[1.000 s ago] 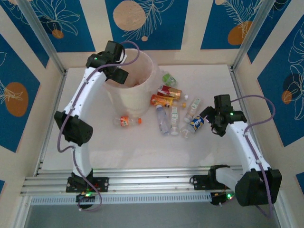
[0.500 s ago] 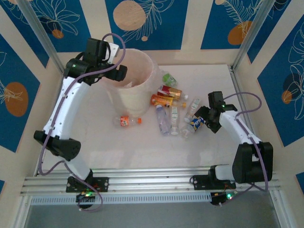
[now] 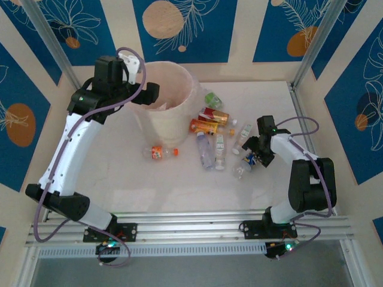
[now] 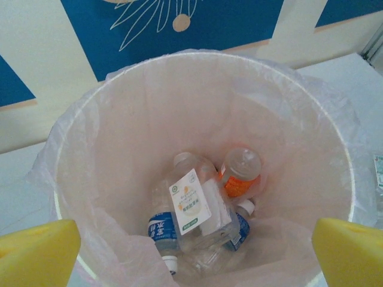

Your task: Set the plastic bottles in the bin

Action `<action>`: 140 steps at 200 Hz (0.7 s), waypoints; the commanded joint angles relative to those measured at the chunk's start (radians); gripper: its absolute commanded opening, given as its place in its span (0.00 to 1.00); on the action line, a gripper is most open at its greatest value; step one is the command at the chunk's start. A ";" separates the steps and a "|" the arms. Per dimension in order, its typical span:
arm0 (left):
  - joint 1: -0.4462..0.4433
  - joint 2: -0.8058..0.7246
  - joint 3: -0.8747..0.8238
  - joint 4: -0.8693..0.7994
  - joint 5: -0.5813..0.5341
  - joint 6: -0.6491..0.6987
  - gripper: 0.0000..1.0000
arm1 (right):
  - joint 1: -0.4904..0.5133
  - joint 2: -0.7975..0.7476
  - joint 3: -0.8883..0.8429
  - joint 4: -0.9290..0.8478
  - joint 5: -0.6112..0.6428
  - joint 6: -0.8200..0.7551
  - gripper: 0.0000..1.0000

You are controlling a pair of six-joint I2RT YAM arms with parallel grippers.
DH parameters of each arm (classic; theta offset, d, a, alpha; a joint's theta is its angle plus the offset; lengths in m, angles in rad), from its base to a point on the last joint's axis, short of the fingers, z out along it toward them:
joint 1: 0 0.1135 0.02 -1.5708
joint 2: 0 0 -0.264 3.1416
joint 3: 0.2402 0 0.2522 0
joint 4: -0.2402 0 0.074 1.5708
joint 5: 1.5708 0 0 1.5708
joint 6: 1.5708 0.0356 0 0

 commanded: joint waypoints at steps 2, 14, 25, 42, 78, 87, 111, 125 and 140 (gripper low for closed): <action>-0.005 -0.005 -0.010 0.023 0.029 -0.027 1.00 | 0.003 0.023 -0.013 0.010 0.007 -0.006 0.81; -0.005 -0.003 -0.010 0.027 0.032 -0.031 1.00 | 0.003 0.034 -0.016 0.011 0.009 -0.007 0.81; -0.005 -0.004 -0.010 0.030 0.035 -0.034 1.00 | 0.003 0.044 -0.019 0.013 0.010 -0.006 0.81; -0.005 -0.003 -0.010 0.034 0.038 -0.041 1.00 | 0.003 0.060 -0.025 0.015 0.008 -0.002 0.82; -0.005 -0.003 -0.010 0.039 0.048 -0.048 0.99 | 0.005 0.068 -0.053 0.035 0.003 0.005 0.82; -0.006 -0.004 -0.010 0.040 0.048 -0.049 1.00 | 0.004 0.067 -0.060 0.037 0.007 0.007 0.81; -0.006 -0.002 -0.010 0.039 0.049 -0.049 1.00 | 0.004 0.058 -0.076 0.043 0.019 0.007 0.74; -0.005 -0.001 -0.010 0.036 0.049 -0.050 0.99 | 0.006 0.044 -0.081 0.045 0.028 0.003 0.70; -0.005 0.000 -0.012 0.036 0.046 -0.054 0.99 | 0.007 0.018 -0.083 0.039 0.042 -0.002 0.68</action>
